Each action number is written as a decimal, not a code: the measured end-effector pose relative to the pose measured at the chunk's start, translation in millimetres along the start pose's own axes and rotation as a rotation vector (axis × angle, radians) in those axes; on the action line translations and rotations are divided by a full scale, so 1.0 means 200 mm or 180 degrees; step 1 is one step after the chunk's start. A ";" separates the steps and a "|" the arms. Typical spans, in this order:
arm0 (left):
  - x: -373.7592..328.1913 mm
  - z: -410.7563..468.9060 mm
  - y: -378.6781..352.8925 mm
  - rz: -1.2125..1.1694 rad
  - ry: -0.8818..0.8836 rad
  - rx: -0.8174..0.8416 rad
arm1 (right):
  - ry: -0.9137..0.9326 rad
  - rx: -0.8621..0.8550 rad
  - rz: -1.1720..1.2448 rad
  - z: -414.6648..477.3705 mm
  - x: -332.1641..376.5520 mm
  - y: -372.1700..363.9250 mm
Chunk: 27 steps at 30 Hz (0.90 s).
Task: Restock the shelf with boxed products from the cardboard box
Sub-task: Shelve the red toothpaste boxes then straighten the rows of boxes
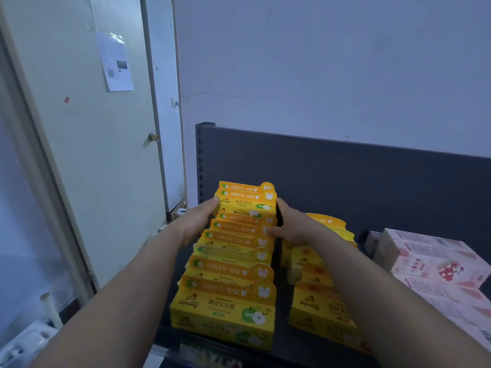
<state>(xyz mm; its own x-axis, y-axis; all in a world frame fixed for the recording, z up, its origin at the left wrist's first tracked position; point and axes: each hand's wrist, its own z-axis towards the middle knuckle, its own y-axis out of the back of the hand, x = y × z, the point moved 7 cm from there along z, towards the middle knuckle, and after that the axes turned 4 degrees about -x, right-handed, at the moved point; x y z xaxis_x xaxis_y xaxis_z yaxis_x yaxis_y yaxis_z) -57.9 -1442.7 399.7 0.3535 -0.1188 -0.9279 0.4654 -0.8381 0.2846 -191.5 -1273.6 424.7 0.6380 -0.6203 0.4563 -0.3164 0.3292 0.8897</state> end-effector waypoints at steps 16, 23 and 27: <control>-0.05 0.09 0.04 -0.0298 -0.0161 -0.0411 | -0.0119 0.0065 0.0171 0.13 -0.06 0.01; -0.05 0.11 0.00 -0.0260 0.0045 -0.0351 | -0.0050 0.0214 -0.0207 0.13 -0.04 -0.06; -0.05 0.07 0.01 -0.0361 0.0000 -0.0289 | -0.0075 0.0095 -0.0364 0.08 0.00 0.00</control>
<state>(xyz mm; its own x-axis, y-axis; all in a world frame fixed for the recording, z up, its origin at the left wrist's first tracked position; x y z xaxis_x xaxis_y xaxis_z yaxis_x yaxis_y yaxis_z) -71.8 -1451.5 405.4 0.2943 -0.0259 -0.9554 0.5738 -0.7946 0.1983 -202.5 -1284.1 424.1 0.6546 -0.6692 0.3516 -0.2635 0.2340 0.9358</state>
